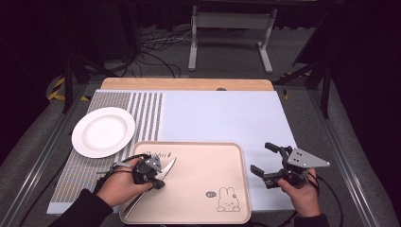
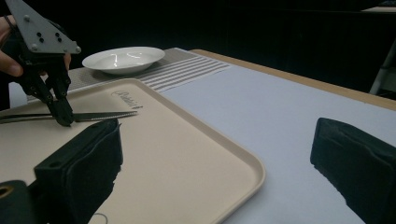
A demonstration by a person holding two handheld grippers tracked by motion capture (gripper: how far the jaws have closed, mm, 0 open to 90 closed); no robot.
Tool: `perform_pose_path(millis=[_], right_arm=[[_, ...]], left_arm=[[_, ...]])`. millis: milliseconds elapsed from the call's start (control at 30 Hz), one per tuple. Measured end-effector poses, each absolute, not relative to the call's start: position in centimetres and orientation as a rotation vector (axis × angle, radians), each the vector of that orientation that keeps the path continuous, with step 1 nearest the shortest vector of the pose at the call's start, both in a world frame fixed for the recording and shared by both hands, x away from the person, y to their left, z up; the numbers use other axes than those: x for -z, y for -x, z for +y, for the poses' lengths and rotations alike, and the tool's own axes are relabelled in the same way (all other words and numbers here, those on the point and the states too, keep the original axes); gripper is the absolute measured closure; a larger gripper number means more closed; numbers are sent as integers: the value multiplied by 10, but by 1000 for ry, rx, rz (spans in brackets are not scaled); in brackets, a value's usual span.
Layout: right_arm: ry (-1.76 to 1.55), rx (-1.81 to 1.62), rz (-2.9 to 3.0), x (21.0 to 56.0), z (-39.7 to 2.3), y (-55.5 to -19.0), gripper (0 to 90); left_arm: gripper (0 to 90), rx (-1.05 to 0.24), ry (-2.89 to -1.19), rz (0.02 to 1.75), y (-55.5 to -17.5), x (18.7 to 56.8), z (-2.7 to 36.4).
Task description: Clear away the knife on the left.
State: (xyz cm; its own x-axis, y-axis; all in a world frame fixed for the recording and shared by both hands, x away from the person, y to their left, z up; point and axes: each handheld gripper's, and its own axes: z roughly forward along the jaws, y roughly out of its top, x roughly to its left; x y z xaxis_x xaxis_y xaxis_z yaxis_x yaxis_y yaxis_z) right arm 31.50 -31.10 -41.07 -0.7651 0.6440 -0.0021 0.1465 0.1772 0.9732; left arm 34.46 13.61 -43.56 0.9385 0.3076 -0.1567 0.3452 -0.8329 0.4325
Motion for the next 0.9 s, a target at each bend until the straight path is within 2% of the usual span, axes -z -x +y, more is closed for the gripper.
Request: perform_pose_path(millis=[900], right_arm=[[-749,-1609,2048,412,-311,-316,28]], left_arm=[[900,85,-2611,586,-350,435,167]])
